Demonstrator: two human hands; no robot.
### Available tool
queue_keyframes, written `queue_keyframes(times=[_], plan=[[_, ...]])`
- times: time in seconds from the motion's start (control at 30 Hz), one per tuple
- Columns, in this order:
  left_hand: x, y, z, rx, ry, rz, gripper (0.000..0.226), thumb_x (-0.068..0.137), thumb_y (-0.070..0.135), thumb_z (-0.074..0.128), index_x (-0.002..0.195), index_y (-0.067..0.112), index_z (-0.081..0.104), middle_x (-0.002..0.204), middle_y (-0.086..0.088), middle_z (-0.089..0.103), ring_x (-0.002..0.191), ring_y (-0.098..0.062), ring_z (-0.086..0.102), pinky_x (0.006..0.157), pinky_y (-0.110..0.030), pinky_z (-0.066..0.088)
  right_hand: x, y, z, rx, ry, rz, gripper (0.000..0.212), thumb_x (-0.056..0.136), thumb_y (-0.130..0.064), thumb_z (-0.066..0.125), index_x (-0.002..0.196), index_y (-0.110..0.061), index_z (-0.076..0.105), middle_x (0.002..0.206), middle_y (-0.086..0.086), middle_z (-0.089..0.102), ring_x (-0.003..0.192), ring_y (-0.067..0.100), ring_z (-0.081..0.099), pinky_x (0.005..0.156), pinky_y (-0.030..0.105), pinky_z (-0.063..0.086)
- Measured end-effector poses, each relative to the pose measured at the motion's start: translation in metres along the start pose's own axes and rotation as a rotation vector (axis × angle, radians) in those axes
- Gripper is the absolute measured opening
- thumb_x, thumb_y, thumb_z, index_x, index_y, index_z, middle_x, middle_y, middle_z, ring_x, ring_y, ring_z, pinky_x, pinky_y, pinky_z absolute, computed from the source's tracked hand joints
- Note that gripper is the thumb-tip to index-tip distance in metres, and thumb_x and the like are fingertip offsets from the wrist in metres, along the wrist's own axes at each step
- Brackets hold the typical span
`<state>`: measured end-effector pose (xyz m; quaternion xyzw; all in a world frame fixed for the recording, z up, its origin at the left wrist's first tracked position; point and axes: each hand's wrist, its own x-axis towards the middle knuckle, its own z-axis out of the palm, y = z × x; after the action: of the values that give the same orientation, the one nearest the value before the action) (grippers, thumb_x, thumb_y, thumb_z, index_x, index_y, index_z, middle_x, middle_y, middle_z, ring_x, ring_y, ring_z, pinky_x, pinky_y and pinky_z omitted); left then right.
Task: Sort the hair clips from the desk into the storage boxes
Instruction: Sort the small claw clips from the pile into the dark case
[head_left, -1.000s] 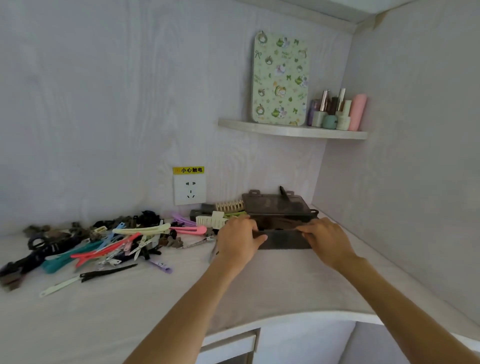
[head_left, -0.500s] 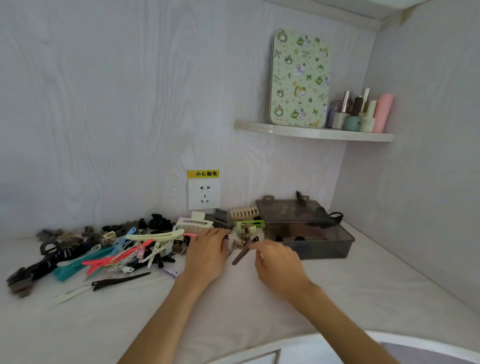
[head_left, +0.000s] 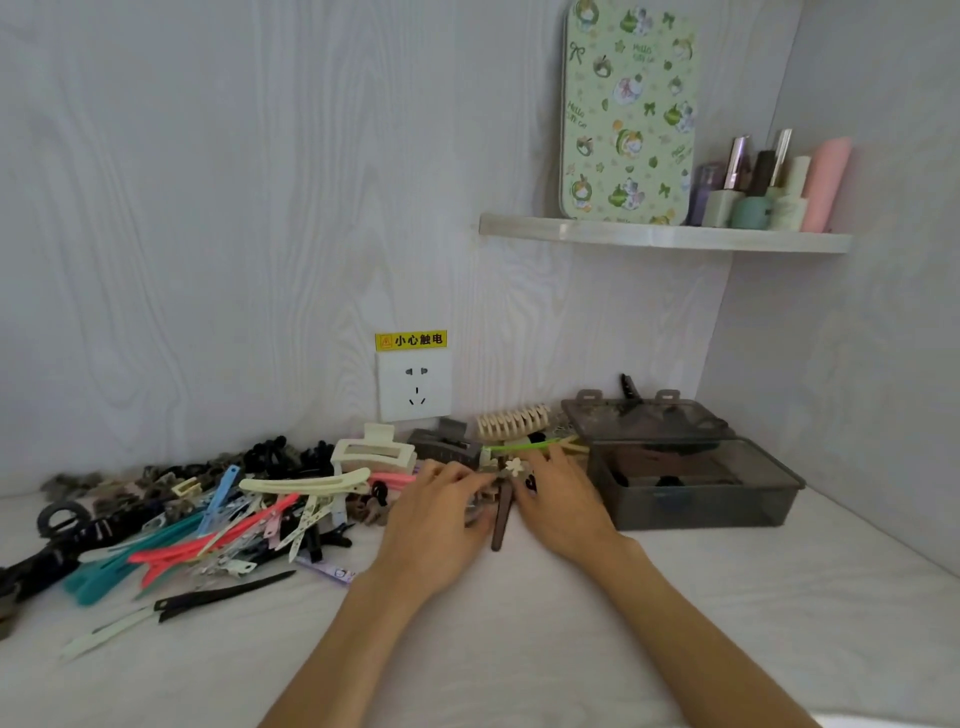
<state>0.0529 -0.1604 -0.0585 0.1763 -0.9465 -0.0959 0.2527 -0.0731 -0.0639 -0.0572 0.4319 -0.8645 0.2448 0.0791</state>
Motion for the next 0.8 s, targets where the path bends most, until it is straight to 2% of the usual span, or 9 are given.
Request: queue_keyframes(times=[0.1, 0.23, 0.3, 0.4, 0.47, 0.53, 0.63, 0.7, 0.8], plan=[[0.002, 0.0, 0.002, 0.032, 0.054, -0.074, 0.037, 0.091, 0.043, 0.05, 0.127, 0.036, 0.052, 0.114, 0.014, 0.058, 0.114, -0.01, 0.041, 0.082, -0.025, 0.041, 0.001, 0.004, -0.002, 0.1, 0.005, -0.021, 0.027, 0.091, -0.026, 0.054, 0.116, -0.016, 0.057, 0.118, 0.004, 0.055, 0.106, 0.019, 0.053, 0.086, 0.027, 0.043], [0.004, 0.002, 0.002, -0.033, 0.139, -0.214, 0.019, 0.084, 0.043, 0.058, 0.101, 0.035, 0.065, 0.1, 0.014, 0.065, 0.105, -0.01, 0.052, 0.072, -0.028, 0.047, -0.002, 0.004, -0.004, 0.191, 0.049, -0.035, 0.027, 0.087, -0.022, 0.062, 0.113, -0.015, 0.059, 0.11, 0.001, 0.062, 0.088, 0.01, 0.052, 0.073, 0.017, 0.037], [0.003, 0.002, 0.0, -0.054, 0.174, -0.252, 0.02, 0.082, 0.042, 0.061, 0.101, 0.037, 0.067, 0.099, 0.013, 0.068, 0.097, -0.011, 0.059, 0.07, -0.027, 0.048, -0.005, 0.003, -0.007, 0.186, 0.06, -0.053, 0.027, 0.087, -0.022, 0.063, 0.114, -0.016, 0.061, 0.109, 0.0, 0.065, 0.084, 0.008, 0.051, 0.073, 0.017, 0.038], [0.002, 0.003, -0.006, -0.094, 0.273, -0.293, 0.023, 0.082, 0.042, 0.063, 0.104, 0.037, 0.067, 0.097, 0.012, 0.069, 0.09, -0.011, 0.064, 0.064, -0.024, 0.044, -0.011, -0.002, -0.015, 0.113, 0.092, -0.111, 0.03, 0.088, -0.024, 0.062, 0.117, -0.02, 0.061, 0.111, -0.002, 0.066, 0.092, 0.013, 0.059, 0.08, 0.024, 0.047], [0.002, 0.003, -0.01, -0.147, 0.374, -0.273, 0.021, 0.083, 0.039, 0.065, 0.102, 0.034, 0.068, 0.093, 0.009, 0.071, 0.082, -0.012, 0.066, 0.061, -0.026, 0.047, -0.018, -0.005, -0.023, 0.113, 0.259, -0.186, 0.031, 0.087, -0.021, 0.063, 0.119, -0.02, 0.061, 0.106, -0.002, 0.066, 0.086, 0.012, 0.059, 0.078, 0.028, 0.052], [0.003, 0.005, -0.011, -0.243, 0.453, -0.215, 0.02, 0.083, 0.032, 0.068, 0.102, 0.029, 0.07, 0.093, 0.008, 0.071, 0.074, -0.009, 0.065, 0.061, -0.028, 0.052, -0.021, -0.003, -0.037, 0.19, 0.545, -0.231, 0.031, 0.085, -0.016, 0.066, 0.116, -0.014, 0.064, 0.097, 0.0, 0.066, 0.079, 0.009, 0.059, 0.072, 0.024, 0.054], [0.003, 0.02, -0.008, -0.411, 0.497, -0.134, 0.021, 0.081, 0.026, 0.071, 0.101, 0.025, 0.071, 0.091, 0.011, 0.069, 0.073, 0.002, 0.062, 0.065, -0.016, 0.049, -0.026, 0.014, -0.064, 0.312, 0.875, -0.018, 0.028, 0.084, -0.015, 0.067, 0.112, -0.013, 0.066, 0.091, 0.002, 0.066, 0.074, 0.006, 0.055, 0.072, 0.014, 0.047], [0.007, 0.04, -0.004, -0.532, 0.485, -0.065, 0.021, 0.078, 0.024, 0.073, 0.099, 0.025, 0.072, 0.088, 0.018, 0.066, 0.076, 0.006, 0.062, 0.069, -0.007, 0.045, -0.028, 0.03, -0.075, 0.319, 0.876, 0.188, 0.028, 0.085, -0.016, 0.066, 0.113, -0.016, 0.066, 0.093, 0.003, 0.066, 0.07, 0.008, 0.053, 0.067, 0.011, 0.039], [0.026, 0.077, 0.004, -0.718, 0.418, -0.04, 0.023, 0.075, 0.025, 0.076, 0.099, 0.025, 0.073, 0.086, 0.022, 0.067, 0.076, 0.005, 0.064, 0.072, -0.011, 0.05, -0.03, 0.046, -0.078, 0.272, 0.785, 0.314, 0.03, 0.085, -0.017, 0.066, 0.115, -0.017, 0.066, 0.102, 0.006, 0.069, 0.081, 0.018, 0.062, 0.074, 0.023, 0.043]])
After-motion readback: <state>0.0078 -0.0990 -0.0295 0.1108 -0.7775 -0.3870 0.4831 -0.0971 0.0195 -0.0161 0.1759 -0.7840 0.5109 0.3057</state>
